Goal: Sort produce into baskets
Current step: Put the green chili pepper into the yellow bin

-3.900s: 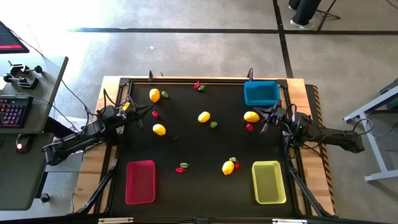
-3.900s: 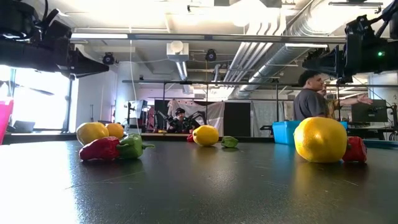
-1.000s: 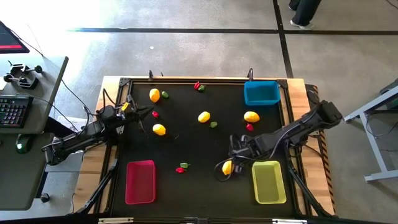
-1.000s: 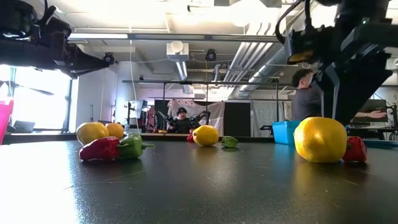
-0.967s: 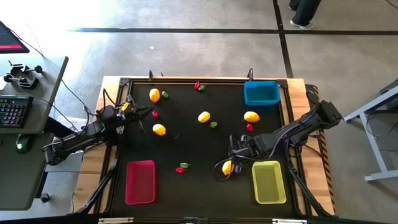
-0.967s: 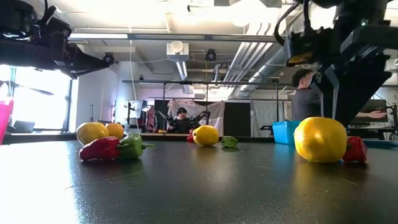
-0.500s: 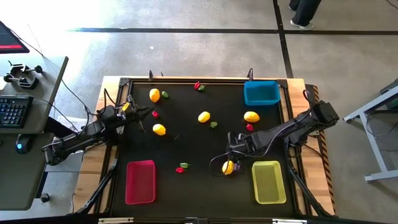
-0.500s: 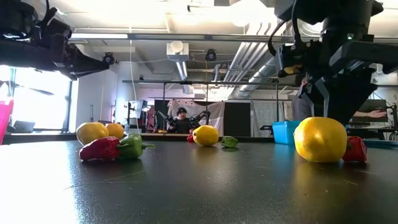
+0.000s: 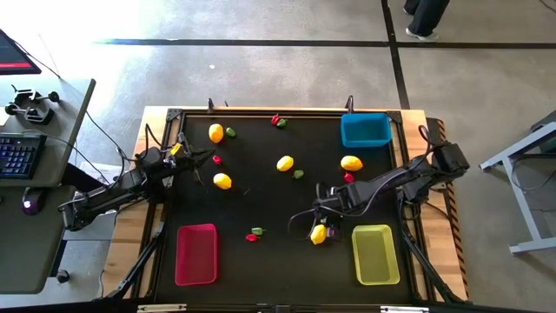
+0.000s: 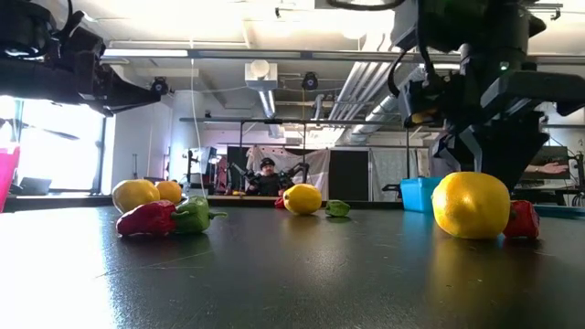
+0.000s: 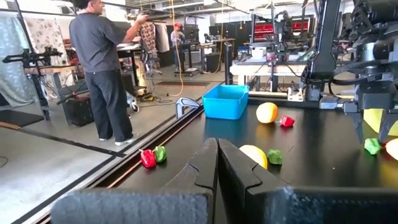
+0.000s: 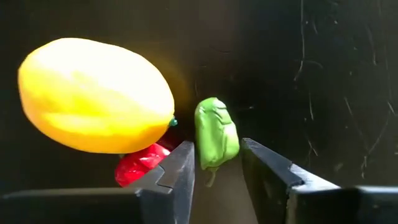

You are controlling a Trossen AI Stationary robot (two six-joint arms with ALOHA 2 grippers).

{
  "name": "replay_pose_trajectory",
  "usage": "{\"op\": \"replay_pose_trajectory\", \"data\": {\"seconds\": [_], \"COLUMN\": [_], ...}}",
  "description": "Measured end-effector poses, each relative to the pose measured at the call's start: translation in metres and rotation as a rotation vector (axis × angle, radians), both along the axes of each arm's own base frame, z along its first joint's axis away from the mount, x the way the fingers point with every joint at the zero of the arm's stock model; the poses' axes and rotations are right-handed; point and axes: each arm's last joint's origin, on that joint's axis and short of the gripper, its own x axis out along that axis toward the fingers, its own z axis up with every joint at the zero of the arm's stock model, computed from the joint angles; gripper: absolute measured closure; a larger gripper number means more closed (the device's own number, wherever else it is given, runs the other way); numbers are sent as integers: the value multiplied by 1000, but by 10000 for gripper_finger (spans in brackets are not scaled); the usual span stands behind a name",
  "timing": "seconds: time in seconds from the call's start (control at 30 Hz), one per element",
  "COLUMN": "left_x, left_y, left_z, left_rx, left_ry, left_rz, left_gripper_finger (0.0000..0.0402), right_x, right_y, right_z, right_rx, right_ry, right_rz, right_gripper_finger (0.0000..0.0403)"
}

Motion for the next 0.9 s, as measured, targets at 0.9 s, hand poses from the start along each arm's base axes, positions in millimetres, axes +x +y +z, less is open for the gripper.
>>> {"op": "replay_pose_trajectory", "data": {"seconds": [0.9], "left_x": [1], "left_y": [-3], "left_z": [7], "left_rx": [-29], "left_ry": [-91], "left_rz": [-124], "left_gripper_finger": [402], "right_x": [-8], "right_y": [16], "right_z": [80], "right_rx": [-5], "right_ry": [134], "right_rz": [-55], "right_gripper_finger": [377]}}
